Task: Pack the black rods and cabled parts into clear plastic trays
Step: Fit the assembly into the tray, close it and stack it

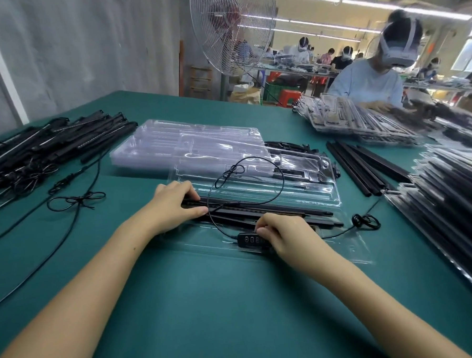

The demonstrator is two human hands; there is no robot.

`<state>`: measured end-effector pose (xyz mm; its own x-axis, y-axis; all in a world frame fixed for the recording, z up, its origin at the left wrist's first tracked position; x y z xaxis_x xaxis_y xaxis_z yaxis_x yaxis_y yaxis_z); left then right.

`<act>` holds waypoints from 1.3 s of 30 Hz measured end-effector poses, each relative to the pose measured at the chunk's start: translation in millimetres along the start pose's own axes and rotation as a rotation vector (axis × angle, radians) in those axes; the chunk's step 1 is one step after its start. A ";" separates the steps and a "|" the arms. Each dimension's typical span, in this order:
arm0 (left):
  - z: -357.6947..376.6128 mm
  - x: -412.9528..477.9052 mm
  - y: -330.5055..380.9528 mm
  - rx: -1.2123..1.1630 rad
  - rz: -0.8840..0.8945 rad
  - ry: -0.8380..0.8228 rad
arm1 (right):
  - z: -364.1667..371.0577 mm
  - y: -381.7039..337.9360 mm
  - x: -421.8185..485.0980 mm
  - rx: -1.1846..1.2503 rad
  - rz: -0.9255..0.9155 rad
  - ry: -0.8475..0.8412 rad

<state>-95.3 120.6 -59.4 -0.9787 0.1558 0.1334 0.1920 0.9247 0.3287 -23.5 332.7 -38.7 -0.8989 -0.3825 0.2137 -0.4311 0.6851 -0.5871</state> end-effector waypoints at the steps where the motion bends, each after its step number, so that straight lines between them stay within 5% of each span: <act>1: 0.0 0.2 -0.1 0.001 0.000 0.001 | 0.1 -0.8 -0.7 -0.014 -0.006 0.019; 9: 0.1 -1.0 0.4 0.008 -0.004 -0.005 | 4.2 -20.1 -11.8 -0.410 -0.192 0.121; 16: -0.3 -1.6 1.3 0.005 -0.003 -0.003 | 0.5 -13.7 -3.1 -0.055 -0.095 -0.042; 22: -0.1 -2.6 0.5 -0.003 -0.008 0.005 | 1.0 -10.6 7.0 -0.082 0.000 -0.138; 34: -9.3 -7.3 20.0 0.169 -0.050 0.080 | 4.1 -4.3 -4.7 -0.018 0.009 -0.009; 37: -23.3 -18.2 59.0 0.134 0.116 0.285 | -1.5 -3.5 -5.7 -0.010 -0.018 -0.033; 39: -24.7 -27.7 89.4 0.015 0.327 0.251 | -14.8 2.7 -6.9 0.147 0.036 -0.049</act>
<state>-49.3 190.4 -10.6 -0.8180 0.3541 0.4533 0.4868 0.8460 0.2174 -19.7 346.4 -30.2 -0.9070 -0.3917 0.1547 -0.3798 0.6021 -0.7023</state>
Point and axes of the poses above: each hand's wrist, its own x-axis towards the middle knuckle, its own z-axis out of the palm, y = z × x, the point moved 6 cm from there along x, towards the middle knuckle, and after that the axes turned 15 degrees about x, right-handed, at the moved point
